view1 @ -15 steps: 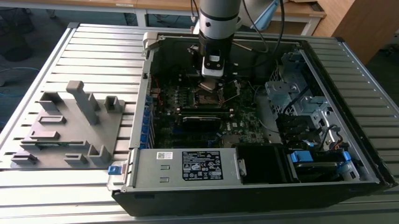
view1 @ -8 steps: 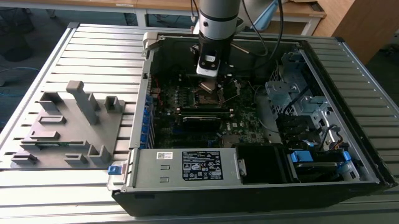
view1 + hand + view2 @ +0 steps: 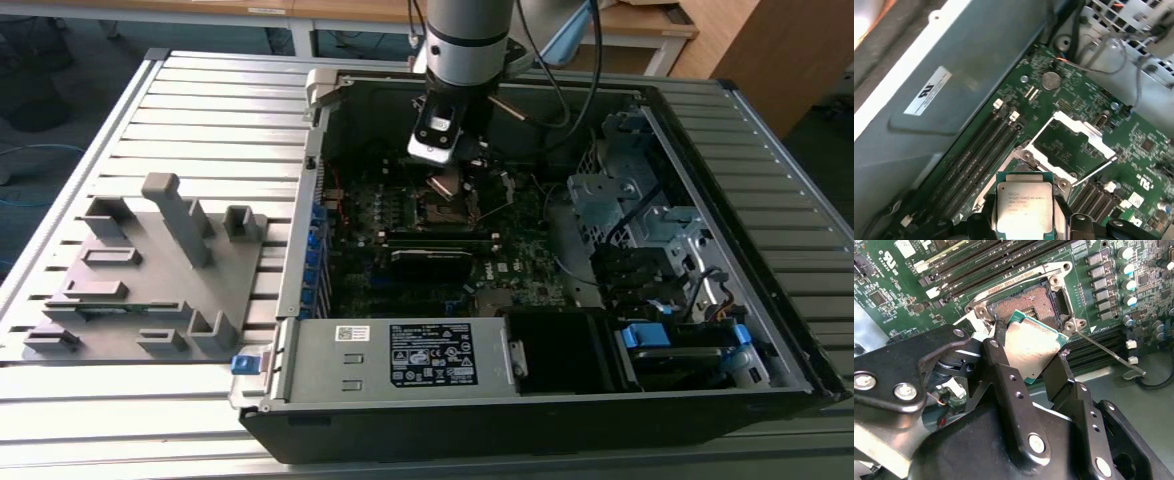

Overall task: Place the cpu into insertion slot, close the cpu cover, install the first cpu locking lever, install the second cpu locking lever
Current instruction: 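Place the cpu into insertion slot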

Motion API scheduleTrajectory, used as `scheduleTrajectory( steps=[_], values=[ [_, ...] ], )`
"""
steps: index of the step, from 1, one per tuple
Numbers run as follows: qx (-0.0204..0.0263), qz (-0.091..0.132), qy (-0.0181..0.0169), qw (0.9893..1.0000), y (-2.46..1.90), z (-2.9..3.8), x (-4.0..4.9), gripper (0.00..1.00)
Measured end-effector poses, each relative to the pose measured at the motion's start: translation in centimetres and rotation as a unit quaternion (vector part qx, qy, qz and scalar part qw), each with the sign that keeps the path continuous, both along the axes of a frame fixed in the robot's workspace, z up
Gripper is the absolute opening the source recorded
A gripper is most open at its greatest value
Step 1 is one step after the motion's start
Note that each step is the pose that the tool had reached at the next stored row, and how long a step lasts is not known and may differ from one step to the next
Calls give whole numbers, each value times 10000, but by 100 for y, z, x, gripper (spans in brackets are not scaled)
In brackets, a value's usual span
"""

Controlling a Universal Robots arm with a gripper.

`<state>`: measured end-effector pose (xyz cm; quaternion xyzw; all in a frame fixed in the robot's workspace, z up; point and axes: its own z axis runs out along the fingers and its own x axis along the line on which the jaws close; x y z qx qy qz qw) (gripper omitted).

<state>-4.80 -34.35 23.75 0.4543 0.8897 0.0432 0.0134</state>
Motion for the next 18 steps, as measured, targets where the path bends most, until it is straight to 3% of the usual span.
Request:
scheduleTrajectory(
  steps=[18],
  values=[
    [0, -112, -1, 9999, 1, -1, 0, 54]
  ],
)
